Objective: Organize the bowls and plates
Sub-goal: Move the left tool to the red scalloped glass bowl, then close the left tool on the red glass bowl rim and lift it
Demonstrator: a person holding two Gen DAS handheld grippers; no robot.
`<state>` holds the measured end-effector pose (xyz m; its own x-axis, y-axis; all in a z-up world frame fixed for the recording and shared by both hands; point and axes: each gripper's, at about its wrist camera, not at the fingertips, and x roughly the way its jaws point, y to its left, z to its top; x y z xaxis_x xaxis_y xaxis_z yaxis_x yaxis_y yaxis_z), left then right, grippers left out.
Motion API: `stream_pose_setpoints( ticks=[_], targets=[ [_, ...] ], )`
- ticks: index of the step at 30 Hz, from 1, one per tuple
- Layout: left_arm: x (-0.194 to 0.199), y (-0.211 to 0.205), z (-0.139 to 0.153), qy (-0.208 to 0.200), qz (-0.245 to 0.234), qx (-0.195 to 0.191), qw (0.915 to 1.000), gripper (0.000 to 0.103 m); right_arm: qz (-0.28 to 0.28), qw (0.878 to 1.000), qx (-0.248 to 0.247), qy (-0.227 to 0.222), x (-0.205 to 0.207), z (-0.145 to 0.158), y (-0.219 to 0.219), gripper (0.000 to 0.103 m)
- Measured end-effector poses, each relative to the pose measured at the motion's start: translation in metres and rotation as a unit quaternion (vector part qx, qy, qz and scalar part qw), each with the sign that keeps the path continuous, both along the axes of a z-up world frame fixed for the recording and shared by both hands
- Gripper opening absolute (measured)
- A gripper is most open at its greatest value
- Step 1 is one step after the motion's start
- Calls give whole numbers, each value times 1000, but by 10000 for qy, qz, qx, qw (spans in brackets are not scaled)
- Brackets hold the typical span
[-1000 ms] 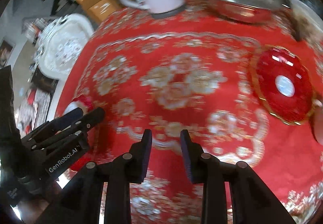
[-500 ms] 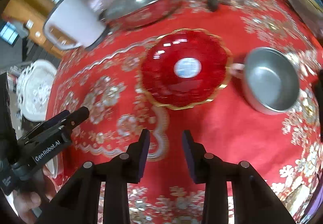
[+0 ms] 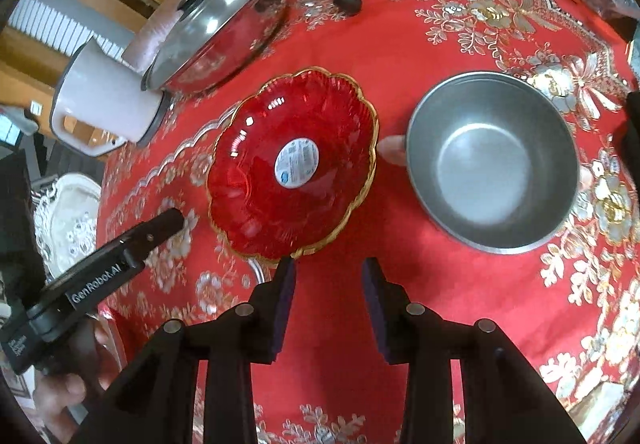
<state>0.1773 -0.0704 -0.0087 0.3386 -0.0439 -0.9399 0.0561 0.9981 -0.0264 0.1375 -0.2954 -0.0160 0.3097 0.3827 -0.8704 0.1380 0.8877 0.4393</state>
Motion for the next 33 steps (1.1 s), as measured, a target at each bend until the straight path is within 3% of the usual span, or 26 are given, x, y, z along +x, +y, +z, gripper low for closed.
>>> stream_pose_setpoints(
  ticks=[13, 21, 22, 26, 29, 31, 33],
  targets=[
    [44, -12, -43, 517, 90, -242, 9983, 59, -280, 9983, 449, 260, 36, -31, -5, 39],
    [61, -21, -50, 548, 40, -289, 9981, 59, -334, 9978, 540, 168, 53, -37, -1, 38],
    [63, -24, -52, 568, 21, -288, 9980, 59, -374, 9977, 547, 143, 55, -37, -2, 36],
    [67, -32, -56, 620, -130, -324, 9975, 59, -354, 9981, 498, 98, 57, -40, -6, 11],
    [66, -36, -54, 515, -203, -64, 9984, 44, -297, 9985, 446, 89, 56, -40, -7, 10],
    [68, -30, -52, 521, -167, -135, 9984, 26, -286, 9987, 404, 78, 54, -39, -10, 10],
    [69, -24, -52, 585, -145, -298, 9977, 22, -267, 9988, 409, 80, 53, -39, -10, 10]
  ],
)
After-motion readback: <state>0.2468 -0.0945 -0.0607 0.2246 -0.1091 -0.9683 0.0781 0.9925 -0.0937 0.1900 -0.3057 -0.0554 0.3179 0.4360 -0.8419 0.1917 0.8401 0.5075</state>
